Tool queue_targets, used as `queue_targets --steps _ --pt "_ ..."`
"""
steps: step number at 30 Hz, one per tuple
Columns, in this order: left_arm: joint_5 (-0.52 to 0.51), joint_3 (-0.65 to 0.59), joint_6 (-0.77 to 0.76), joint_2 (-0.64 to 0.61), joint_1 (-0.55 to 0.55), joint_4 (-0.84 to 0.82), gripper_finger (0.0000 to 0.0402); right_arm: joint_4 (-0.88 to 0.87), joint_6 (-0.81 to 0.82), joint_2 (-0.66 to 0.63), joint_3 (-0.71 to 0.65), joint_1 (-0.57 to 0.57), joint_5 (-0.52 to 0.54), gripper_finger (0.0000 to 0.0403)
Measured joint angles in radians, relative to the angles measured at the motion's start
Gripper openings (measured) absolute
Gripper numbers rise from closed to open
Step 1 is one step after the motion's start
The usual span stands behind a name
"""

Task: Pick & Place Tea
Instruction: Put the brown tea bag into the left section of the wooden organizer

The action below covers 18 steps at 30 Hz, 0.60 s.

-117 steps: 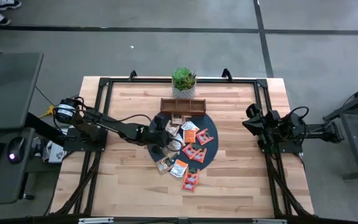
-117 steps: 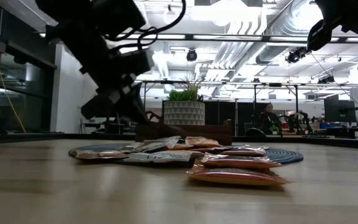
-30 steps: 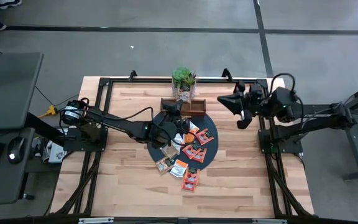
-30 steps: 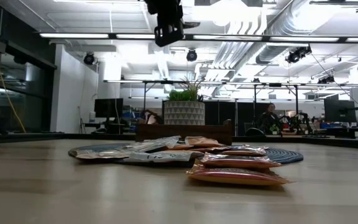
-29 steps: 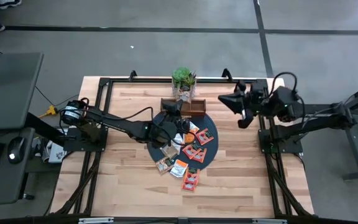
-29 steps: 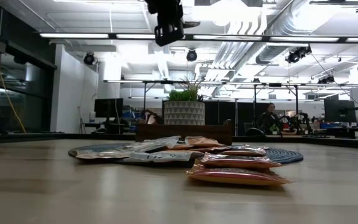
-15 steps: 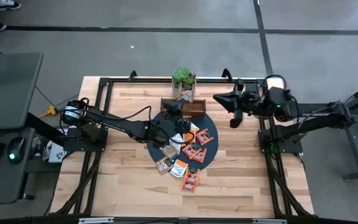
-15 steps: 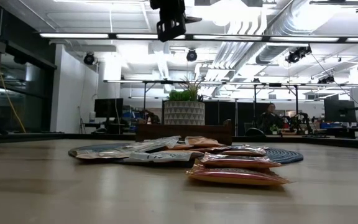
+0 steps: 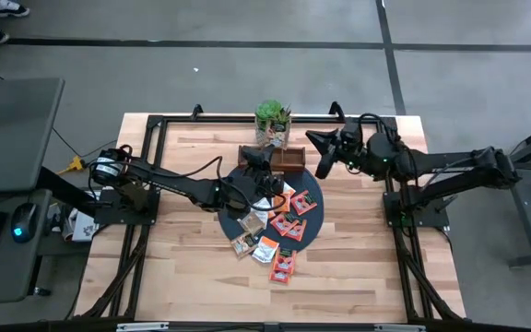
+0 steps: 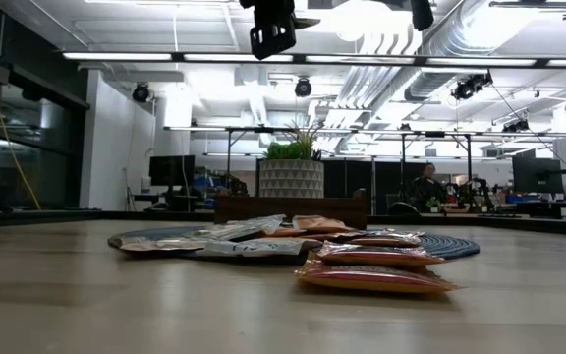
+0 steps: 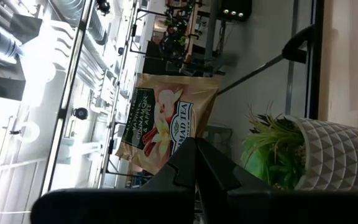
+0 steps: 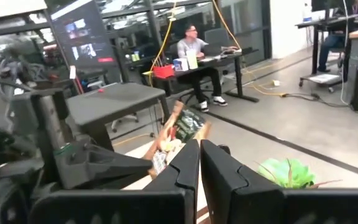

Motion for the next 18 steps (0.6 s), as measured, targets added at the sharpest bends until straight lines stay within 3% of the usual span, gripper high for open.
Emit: queue_targets --steps 4,18 --pt "0.001 0.0 0.003 0.0 0.0 0.022 0.0 0.016 0.004 0.023 0.0 -0.036 -0.063 0.0012" --pt "0.027 0.0 0.003 0.0 0.0 0.027 0.0 -0.009 0.065 0.027 0.0 -0.094 -0.043 0.0012"
